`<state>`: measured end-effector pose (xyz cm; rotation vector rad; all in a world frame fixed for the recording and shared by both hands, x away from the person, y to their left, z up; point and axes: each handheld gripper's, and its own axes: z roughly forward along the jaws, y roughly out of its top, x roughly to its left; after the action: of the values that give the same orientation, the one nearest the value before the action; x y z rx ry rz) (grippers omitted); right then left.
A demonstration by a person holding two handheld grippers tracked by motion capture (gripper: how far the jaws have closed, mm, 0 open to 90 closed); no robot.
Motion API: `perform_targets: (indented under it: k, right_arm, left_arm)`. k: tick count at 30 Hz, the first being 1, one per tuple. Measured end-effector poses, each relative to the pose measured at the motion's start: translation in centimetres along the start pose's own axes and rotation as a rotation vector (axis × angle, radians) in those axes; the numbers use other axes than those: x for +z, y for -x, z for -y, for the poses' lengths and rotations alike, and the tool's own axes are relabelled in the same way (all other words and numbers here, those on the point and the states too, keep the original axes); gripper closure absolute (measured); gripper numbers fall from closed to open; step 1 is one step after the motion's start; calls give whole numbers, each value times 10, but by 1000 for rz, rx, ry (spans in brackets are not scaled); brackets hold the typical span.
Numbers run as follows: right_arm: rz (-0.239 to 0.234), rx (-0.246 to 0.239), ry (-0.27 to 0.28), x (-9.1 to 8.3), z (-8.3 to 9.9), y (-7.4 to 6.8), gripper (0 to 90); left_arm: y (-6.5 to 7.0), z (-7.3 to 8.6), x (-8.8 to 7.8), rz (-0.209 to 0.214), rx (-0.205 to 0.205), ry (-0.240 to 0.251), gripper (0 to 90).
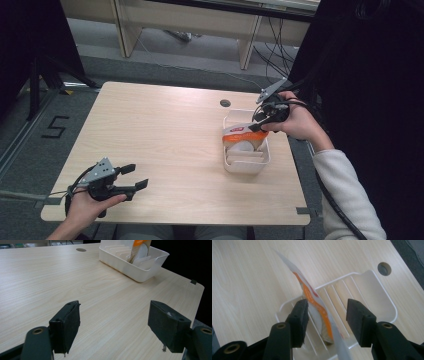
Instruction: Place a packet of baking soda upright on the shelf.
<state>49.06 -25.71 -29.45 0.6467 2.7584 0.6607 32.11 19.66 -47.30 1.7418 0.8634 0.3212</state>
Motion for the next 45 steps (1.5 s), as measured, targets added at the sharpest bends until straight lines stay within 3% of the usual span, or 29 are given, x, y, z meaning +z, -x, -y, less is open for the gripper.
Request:
perform_targets:
  k: [2,14,16,17,28,30,35,39,45]
  right_arm:
    - [-6,8,18,-1,-2,-7,515]
    - [-16,-69,100,0,-11,-36,518]
    - [-17,-49,112,1,-11,-42,521]
    - [-26,-68,123,2,-12,-43,523]
    - [-68,-114,124,11,-15,-68,549]
    - [-80,-140,128,16,-14,-72,556]
    - [-110,-146,110,32,-7,-85,567]
    - [-147,-122,142,45,1,-94,573]
    - [-204,-111,137,72,19,-110,570]
  left_arm:
    - [0,0,1,4,0,3,250]
    - [0,0,2,6,0,3,250]
    - [0,0,1,4,0,1,250]
    - [0,0,1,4,1,-1,250]
    - [0,-1,1,7,18,-3,250]
    - [0,0,2,9,3,3,250]
    - [0,-1,1,8,-3,6,249]
    - [-1,-1,0,3,15,3,248]
    - [-2,-1,1,14,19,2,248]
